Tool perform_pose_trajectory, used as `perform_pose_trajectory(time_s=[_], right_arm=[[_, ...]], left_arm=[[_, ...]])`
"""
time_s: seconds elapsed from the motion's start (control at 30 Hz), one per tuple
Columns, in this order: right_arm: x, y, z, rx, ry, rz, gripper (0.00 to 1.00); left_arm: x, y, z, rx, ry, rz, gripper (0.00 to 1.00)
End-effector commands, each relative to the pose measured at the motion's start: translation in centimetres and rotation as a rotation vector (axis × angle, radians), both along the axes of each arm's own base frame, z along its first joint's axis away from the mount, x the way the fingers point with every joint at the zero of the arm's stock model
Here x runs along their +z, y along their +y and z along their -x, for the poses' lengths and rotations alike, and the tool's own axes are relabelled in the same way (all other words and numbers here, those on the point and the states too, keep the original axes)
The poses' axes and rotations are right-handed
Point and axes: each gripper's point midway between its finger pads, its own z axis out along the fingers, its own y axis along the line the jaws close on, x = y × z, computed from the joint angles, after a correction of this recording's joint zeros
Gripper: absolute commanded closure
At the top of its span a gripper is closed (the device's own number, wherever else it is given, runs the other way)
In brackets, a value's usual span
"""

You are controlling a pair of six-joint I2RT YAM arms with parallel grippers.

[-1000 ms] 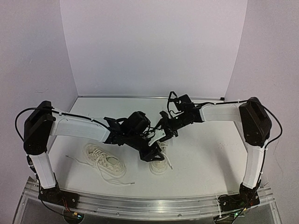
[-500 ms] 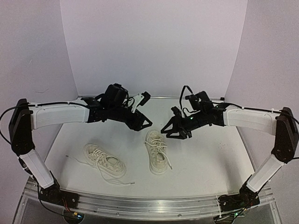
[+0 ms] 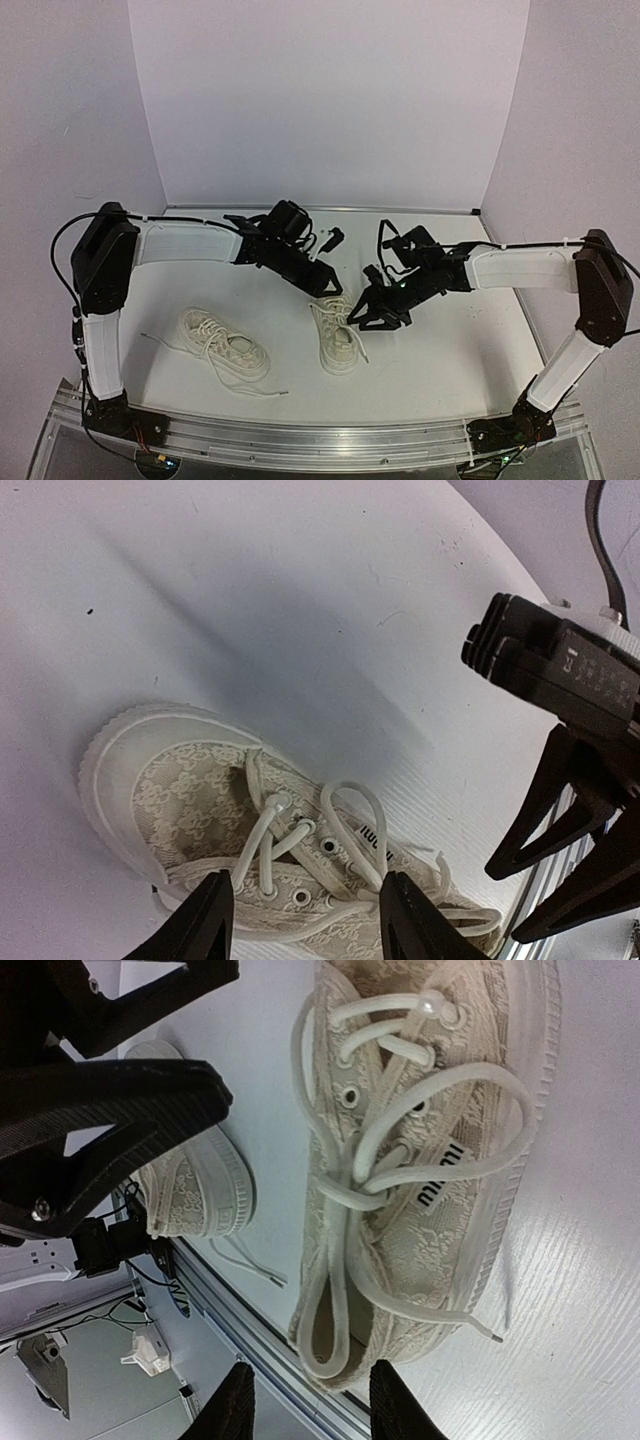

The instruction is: Tie the shoes

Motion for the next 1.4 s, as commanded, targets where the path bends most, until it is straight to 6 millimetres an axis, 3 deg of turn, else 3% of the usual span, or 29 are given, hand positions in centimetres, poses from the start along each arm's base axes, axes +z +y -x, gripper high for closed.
perform_pose_trajectory(time_s=[0.0,0.4,0.53,0.67,0.87,1.0,1.17,1.37], right_arm=[[-0.7,0.4,-0.1,-0.012,-0.006,-0.022,0.65],[-0.6,0.6,0.5,-0.016,0.004,-0.056,0.64],[-0.8,0.2,0.6,-0.035,0.007,-0.045,0.64],[-1.6,-0.3,0.3,-0.069,0.020,-0.018,0.65],[-0.3,-1.0,-2.5,-0.136,-0.013,-0.037,0.64],[-0.2,-1.7,-5.0,-0.188,-0.022,-0.034,0.67],[-0.7,-0.3,-6.7,-0.162,-0.024,-0.042,0.74],[-0.1,1.7,-8.4,-0.120,-0.041,-0.073,0.75]], left_arm=[[1.2,-2.5,0.9,-0.052,0.044,0.046,0.50],[-2.2,-4.3,2.3,-0.110,0.098,-0.040,0.54],[-2.1,-4.0,2.3,-0.107,0.093,-0.061,0.65],[-0.8,-3.1,2.1,-0.079,0.058,-0.055,0.83],[1.1,-1.3,2.0,0.008,0.031,0.027,0.86],[0.8,-0.4,2.6,0.049,0.041,0.055,0.86],[0.7,0.5,3.0,0.089,0.051,0.095,0.83],[0.4,1.4,3.6,0.117,0.058,0.117,0.81]])
